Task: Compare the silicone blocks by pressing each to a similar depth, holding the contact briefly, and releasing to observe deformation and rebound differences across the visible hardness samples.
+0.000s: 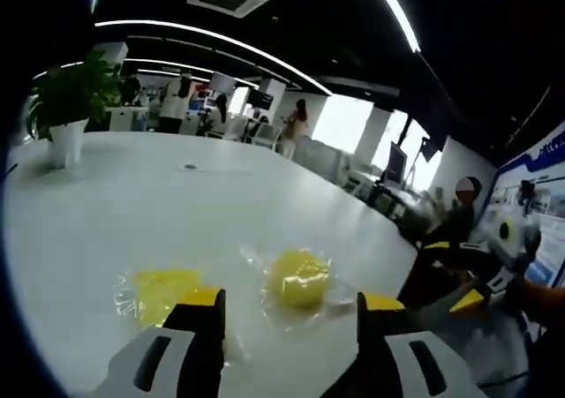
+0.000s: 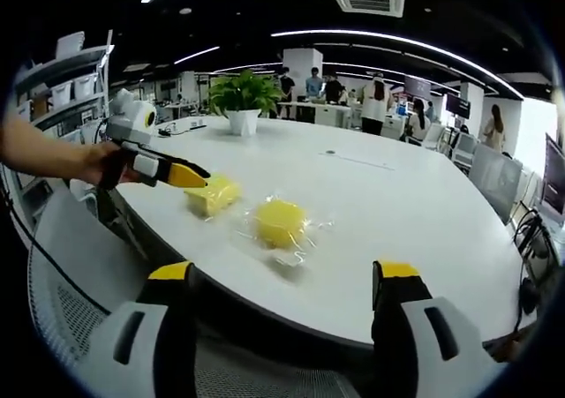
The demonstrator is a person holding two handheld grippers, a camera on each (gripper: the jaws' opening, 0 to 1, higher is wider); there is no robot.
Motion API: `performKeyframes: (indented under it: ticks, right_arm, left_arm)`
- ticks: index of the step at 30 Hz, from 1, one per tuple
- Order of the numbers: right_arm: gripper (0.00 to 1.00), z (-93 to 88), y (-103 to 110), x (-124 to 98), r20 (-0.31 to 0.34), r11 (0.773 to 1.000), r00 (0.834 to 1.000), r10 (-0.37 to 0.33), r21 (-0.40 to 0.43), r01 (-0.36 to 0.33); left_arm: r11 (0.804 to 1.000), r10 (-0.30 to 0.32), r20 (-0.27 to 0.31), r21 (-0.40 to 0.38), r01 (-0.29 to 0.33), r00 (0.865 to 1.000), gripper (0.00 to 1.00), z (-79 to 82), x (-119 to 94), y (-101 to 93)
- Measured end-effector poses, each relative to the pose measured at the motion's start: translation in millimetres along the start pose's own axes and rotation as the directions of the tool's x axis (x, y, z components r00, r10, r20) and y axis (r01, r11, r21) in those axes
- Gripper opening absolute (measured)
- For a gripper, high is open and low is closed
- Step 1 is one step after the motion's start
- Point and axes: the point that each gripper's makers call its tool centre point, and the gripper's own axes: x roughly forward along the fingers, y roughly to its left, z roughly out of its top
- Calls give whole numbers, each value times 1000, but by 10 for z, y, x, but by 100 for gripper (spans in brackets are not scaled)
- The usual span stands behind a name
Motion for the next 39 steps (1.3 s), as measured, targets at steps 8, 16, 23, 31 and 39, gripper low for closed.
performKeyframes:
  ticks: [8, 16, 23, 31, 39]
  right_arm:
    - [76, -11, -19, -3, -3, 1000, 1000, -9, 3, 9]
    - [75, -38, -33, -3, -16, 1000, 1000, -17, -11, 16]
    - [74, -40, -41, -8, -19, 1000, 1000, -16, -9, 16]
    - [73, -83, -49, -2, -38, 999, 999, -23, -39, 22]
    - [72, -114, -64, 8, -50, 998, 998, -40, -56, 37]
  left_arm:
    - [998, 17, -35, -54, -19, 999, 50, -9, 402, 58]
    - [982, 57, -23, -178, -60, 998, 43, -6, 657, 222]
    - [964, 91, -47, -248, -100, 995, 40, -45, 855, 372]
    - [944, 109, -58, -306, -121, 992, 34, -22, 1023, 497]
    - [943, 83, -81, -317, -104, 993, 33, -40, 1160, 462]
